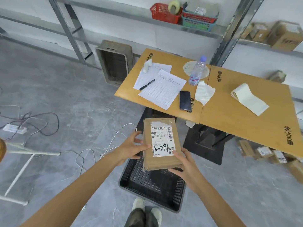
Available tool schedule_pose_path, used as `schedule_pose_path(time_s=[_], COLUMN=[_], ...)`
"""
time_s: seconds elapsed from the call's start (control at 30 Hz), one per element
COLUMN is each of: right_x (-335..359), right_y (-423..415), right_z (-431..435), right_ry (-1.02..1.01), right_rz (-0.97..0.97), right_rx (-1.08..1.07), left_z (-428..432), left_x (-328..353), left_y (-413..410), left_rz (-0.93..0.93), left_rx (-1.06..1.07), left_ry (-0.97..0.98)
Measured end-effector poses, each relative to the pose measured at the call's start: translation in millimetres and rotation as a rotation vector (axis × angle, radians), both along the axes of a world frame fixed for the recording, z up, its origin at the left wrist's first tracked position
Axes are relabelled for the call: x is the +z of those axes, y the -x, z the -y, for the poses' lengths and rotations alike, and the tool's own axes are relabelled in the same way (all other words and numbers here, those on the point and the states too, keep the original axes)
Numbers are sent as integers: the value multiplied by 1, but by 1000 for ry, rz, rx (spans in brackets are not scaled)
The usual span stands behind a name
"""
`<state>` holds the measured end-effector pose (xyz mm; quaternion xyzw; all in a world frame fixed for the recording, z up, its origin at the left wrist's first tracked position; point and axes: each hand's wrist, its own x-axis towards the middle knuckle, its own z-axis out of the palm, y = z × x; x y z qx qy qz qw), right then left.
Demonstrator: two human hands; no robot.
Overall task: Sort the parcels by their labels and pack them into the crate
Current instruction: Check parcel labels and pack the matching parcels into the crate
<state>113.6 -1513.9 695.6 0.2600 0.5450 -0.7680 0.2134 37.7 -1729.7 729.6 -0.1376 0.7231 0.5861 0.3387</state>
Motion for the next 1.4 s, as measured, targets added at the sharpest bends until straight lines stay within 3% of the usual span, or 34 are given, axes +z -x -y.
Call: schedule_pose_path(time_s=[0.2, 0.3, 0.4, 0.53, 0.67, 0.8, 0.93, 1.13, 1.4], right_x=[-15, -18, -30, -60, -96, -130, -183, -323, -571], right_y=[-24, -33, -44, -60, -65, -67, -58, -30, 32], right_z=[-16, -7, 20, 82, 114, 119, 121, 116, 108], right_ry=[-31, -62, -163, -154, -190, -187, -113, -72, -174], right_rz=[52, 60, 112, 211, 252, 307, 368, 452, 449], right_rx=[230, 118, -102, -147, -324, -402, -450, -478, -334], left_z=[14, 23, 35, 54, 81, 104, 108, 84, 75], left_x=[-20, -37, -59, -95, -130, -158, -205, -338, -571], left_y=[-6, -17, -27, -44, -44, -29, -19, -8, 11], left_rz=[-6, 29, 63, 172, 228, 97, 27, -113, -423], left_rx=[3, 48, 242, 347, 84, -240, -308, -503, -1120], left_ry=[-2, -35, -49, -43, 103, 246, 316, 450, 727])
